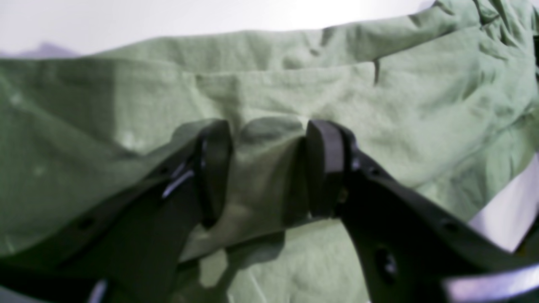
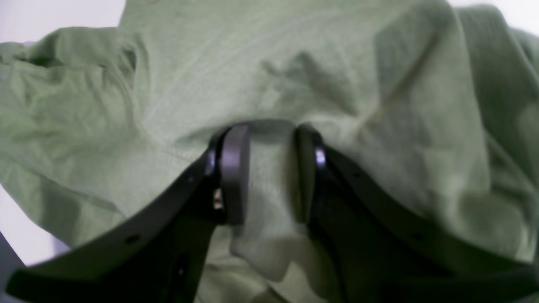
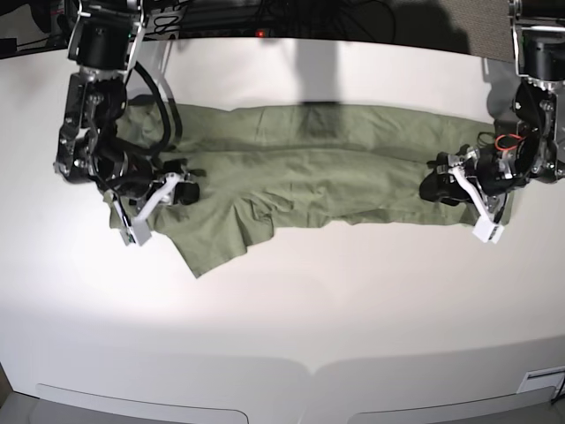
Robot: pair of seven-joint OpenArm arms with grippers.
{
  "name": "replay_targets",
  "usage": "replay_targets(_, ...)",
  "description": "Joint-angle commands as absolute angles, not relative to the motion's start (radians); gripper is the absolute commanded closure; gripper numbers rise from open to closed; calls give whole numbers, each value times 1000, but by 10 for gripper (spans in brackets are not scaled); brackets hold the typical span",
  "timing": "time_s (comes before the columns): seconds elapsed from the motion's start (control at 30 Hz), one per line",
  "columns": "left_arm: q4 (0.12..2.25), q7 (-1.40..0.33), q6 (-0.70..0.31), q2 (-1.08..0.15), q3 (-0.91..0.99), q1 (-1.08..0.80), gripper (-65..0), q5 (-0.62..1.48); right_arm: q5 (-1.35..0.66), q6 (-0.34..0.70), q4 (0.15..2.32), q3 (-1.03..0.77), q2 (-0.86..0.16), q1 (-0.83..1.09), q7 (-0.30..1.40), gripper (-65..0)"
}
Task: Fold the T-shirt properly
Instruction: 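Release the hem and regrasp the folded edge with both grippers, then pull the folded edge back toward the robot with both grippers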
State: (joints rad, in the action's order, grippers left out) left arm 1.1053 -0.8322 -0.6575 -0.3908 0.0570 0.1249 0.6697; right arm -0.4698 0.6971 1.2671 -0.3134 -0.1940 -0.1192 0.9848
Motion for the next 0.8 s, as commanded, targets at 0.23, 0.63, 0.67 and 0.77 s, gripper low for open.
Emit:
replay_targets(0.23, 1095, -836, -551, -396, 52, 165, -292, 508, -417, 698, 1161, -314, -199, -253, 983, -202)
replay_targets(0.63, 1092, -823, -485, -397, 52, 216, -292, 398, -439, 659, 1162, -314, -248, -275, 963, -202)
replay_targets(0.67, 1092, -820, -485, -397, 52, 219, -292, 406, -471, 662, 1163, -314, -256, -281, 966, -202)
replay_targets(0.77, 1094, -820, -485, -397, 52, 222, -292, 458, -509, 692, 1163, -314, -270, -317, 966, -202)
